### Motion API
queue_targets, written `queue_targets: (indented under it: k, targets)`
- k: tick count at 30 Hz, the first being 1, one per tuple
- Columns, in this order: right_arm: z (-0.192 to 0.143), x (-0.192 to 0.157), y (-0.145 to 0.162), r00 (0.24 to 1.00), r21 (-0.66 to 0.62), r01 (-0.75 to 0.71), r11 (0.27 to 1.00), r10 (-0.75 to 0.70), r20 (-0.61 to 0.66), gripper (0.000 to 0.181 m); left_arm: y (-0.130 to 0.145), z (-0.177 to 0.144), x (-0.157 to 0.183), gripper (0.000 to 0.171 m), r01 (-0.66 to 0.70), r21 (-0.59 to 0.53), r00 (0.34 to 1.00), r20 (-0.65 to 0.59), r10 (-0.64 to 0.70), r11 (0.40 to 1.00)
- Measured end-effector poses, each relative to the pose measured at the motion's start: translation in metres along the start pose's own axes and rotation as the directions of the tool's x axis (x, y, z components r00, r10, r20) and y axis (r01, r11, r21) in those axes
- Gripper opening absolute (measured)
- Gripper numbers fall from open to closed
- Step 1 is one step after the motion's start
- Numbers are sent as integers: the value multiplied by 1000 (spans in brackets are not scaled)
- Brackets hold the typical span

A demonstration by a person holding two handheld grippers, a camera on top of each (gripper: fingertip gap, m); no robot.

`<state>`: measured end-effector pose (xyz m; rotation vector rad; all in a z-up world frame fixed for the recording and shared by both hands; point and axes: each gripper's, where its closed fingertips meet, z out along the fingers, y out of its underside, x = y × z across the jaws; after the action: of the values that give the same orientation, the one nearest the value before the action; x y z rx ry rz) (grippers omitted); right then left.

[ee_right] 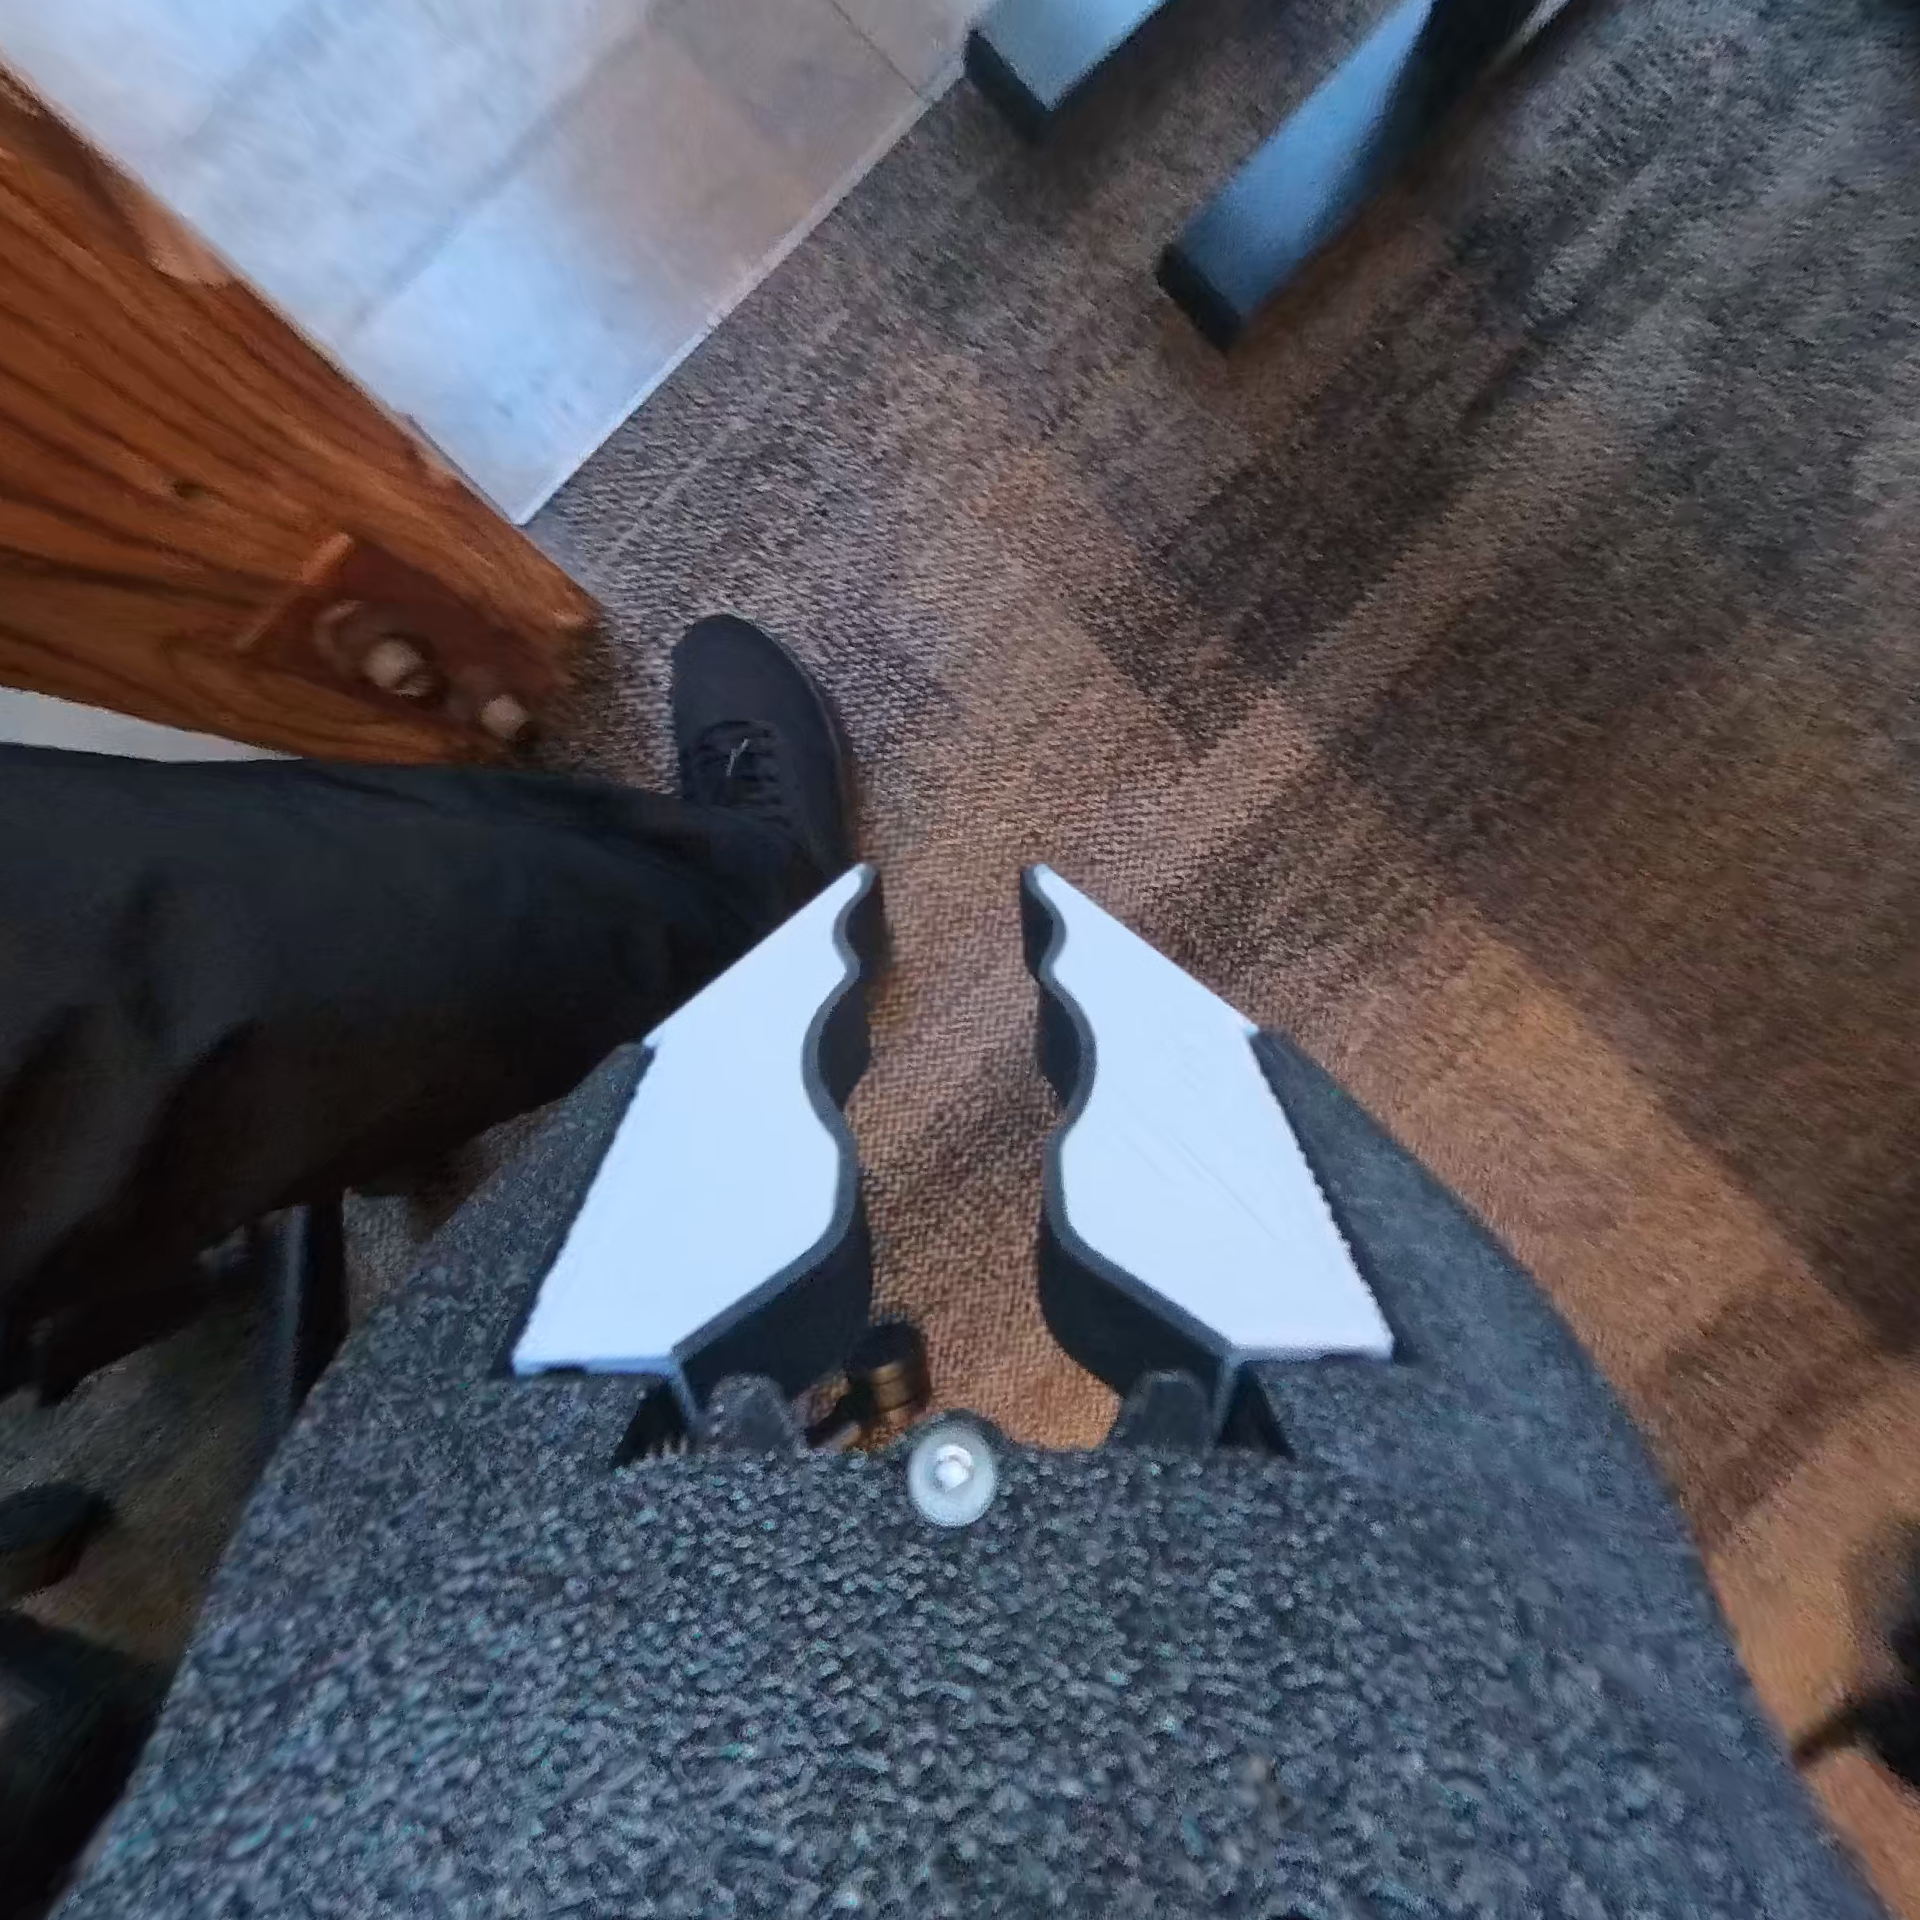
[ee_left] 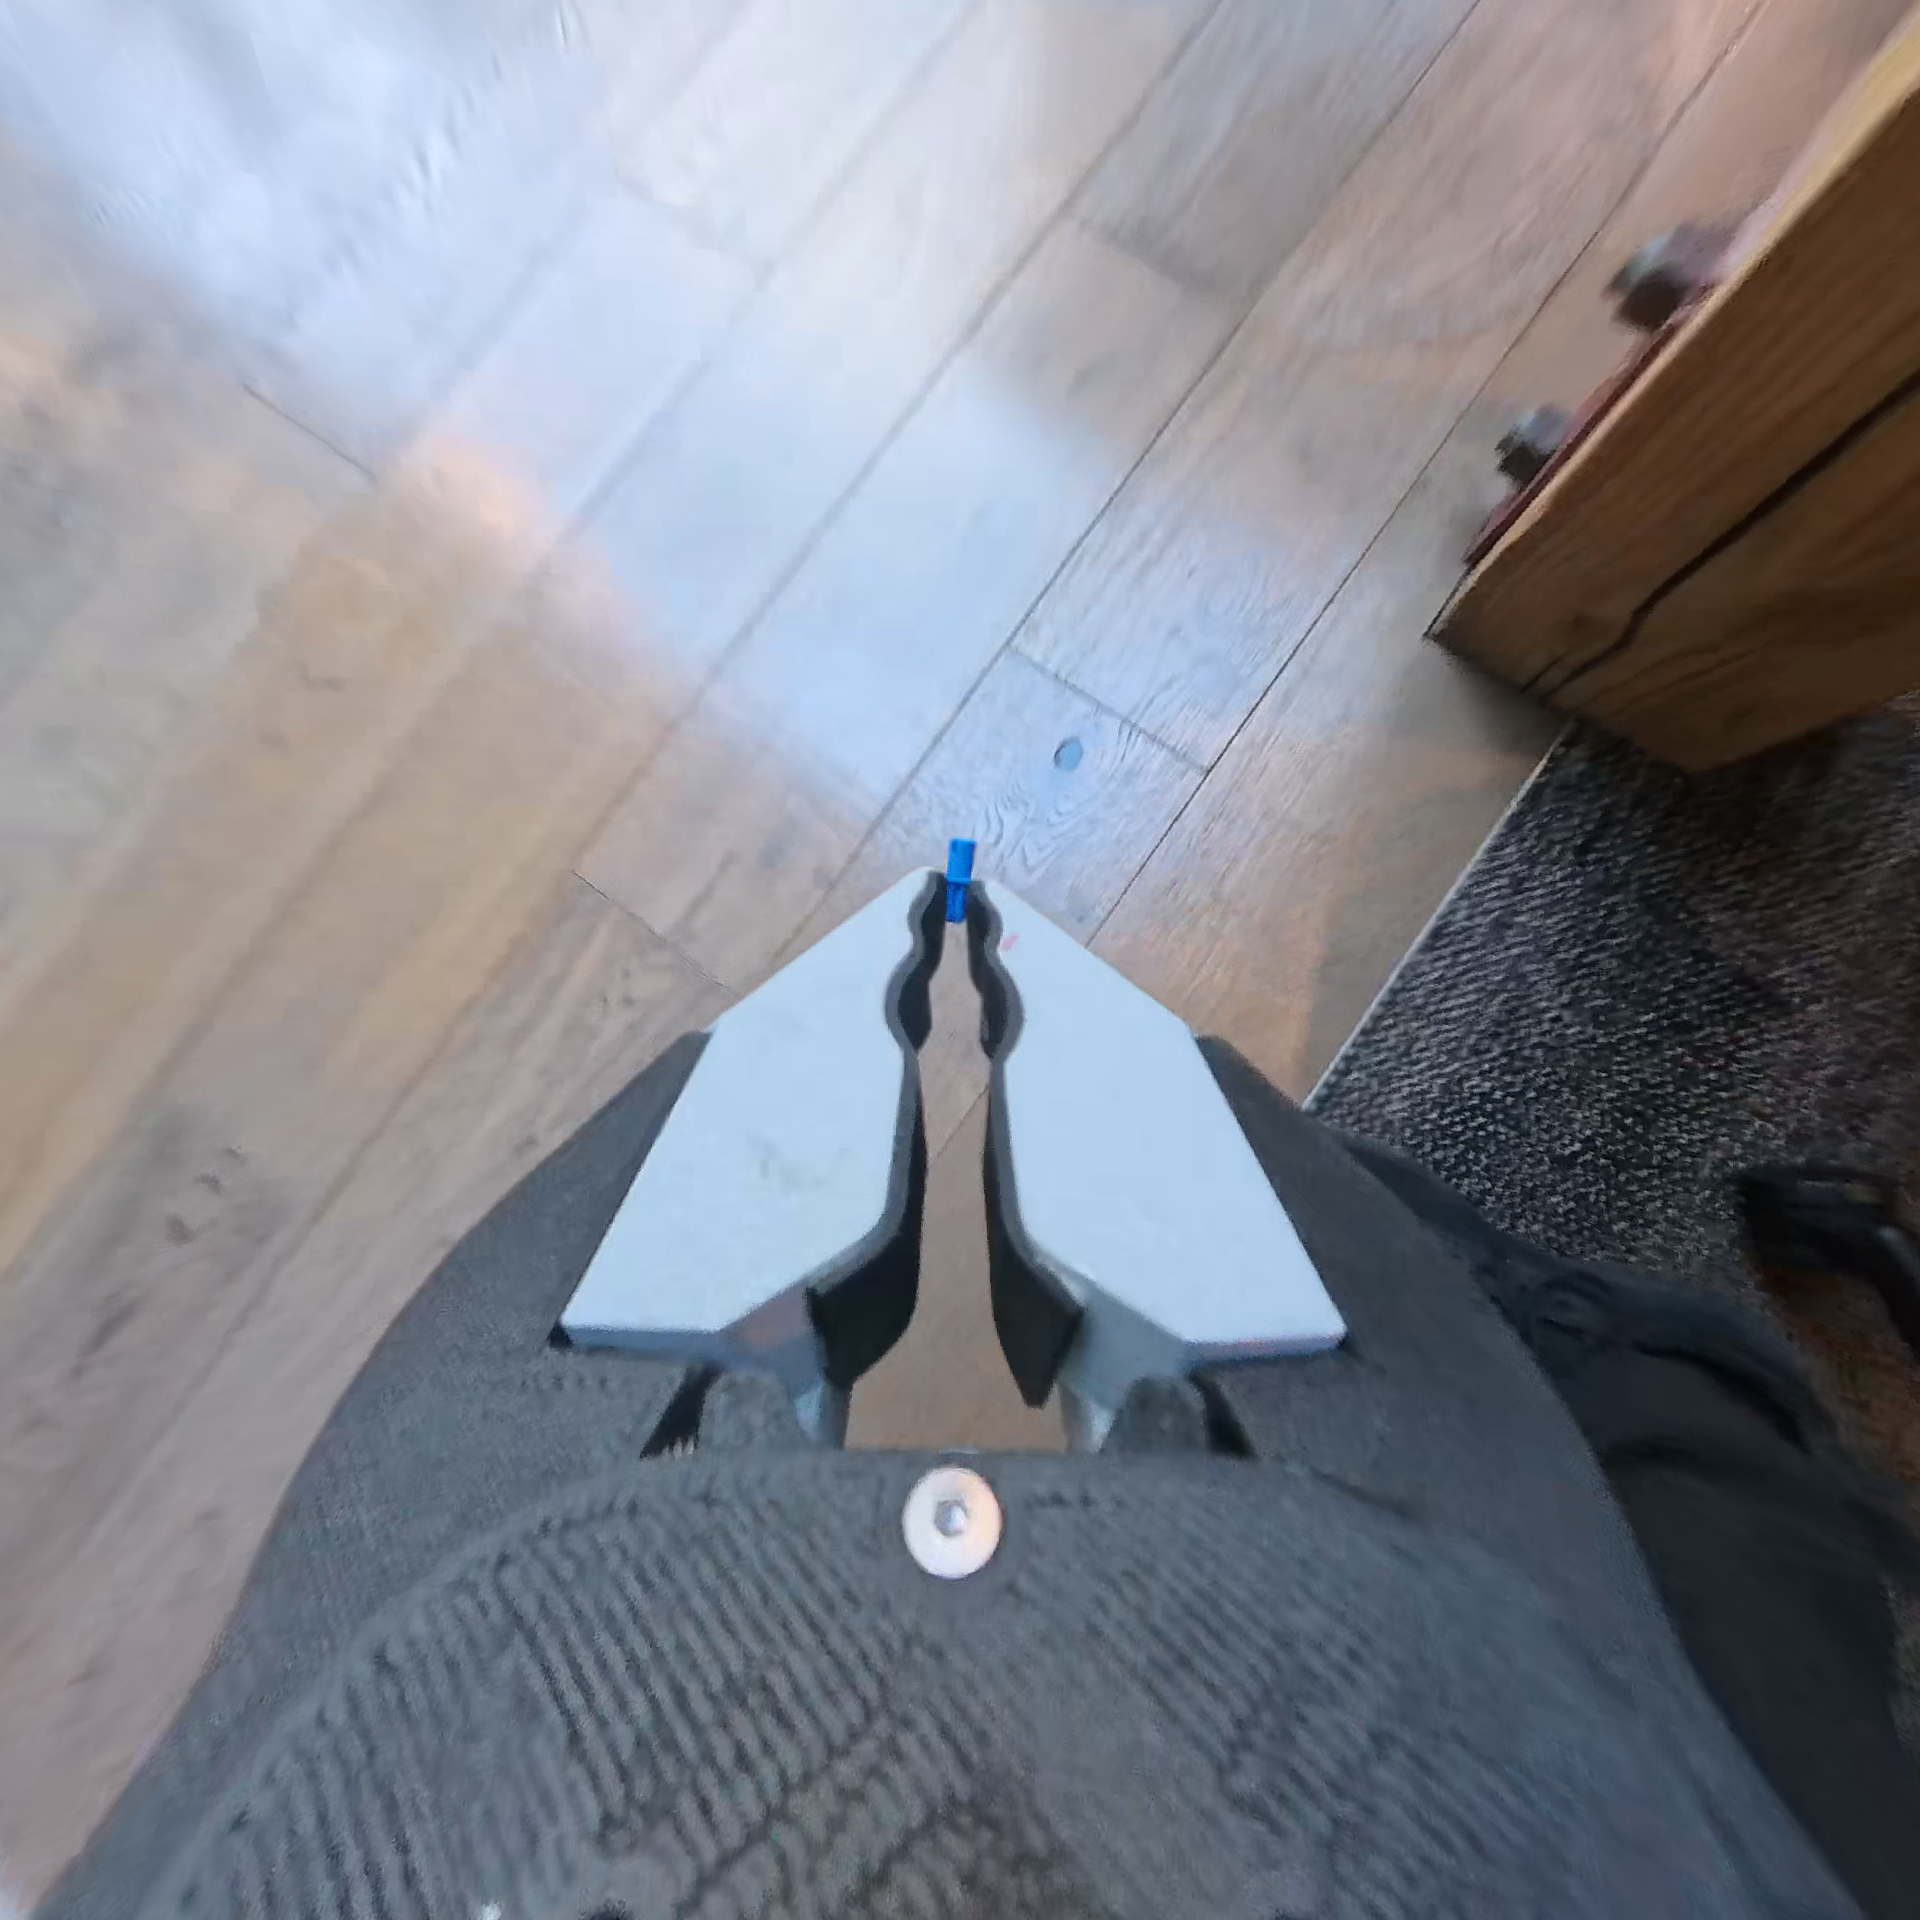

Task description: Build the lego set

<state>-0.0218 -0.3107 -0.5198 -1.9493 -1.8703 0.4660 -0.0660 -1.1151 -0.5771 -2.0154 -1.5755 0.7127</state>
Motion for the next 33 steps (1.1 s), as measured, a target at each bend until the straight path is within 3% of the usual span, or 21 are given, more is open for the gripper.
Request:
queue_targets:
  k: [3,5,8,10,14,17,20,26,33]
  targets:
    - [-26,9,5,997,89,26,996,-32,65,26,-53,-61,38,1,-166,77,985,-23,168,983]
    - [-53,14,8,991,185,49,982,-71,109,23,-83,-98,79,1,-323,113,942,-55,330,940]
    - [-102,25,21,979,329,85,940,-141,149,24,-122,-159,167,1,-530,218,823,-103,559,820]
    - [-135,38,40,975,405,98,909,-169,145,23,-146,-201,237,2,-588,331,746,-130,653,738]
    - [-196,68,89,978,505,32,862,-131,161,24,-177,-280,384,1,-540,558,641,-211,738,630]
    - [-245,92,124,982,571,-44,820,-71,177,28,-181,-329,483,1,-441,681,561,-299,772,584]
    - [-290,124,156,992,624,-43,780,-38,116,30,-179,-362,562,1,-383,764,444,-341,829,520]
    - [-325,195,227,990,634,-77,770,134,-43,49,-182,-372,665,1,-315,807,223,-449,865,500]
    - [-282,233,327,941,520,-241,820,329,-83,44,-201,-305,779,1,-261,809,11,-543,840,527]
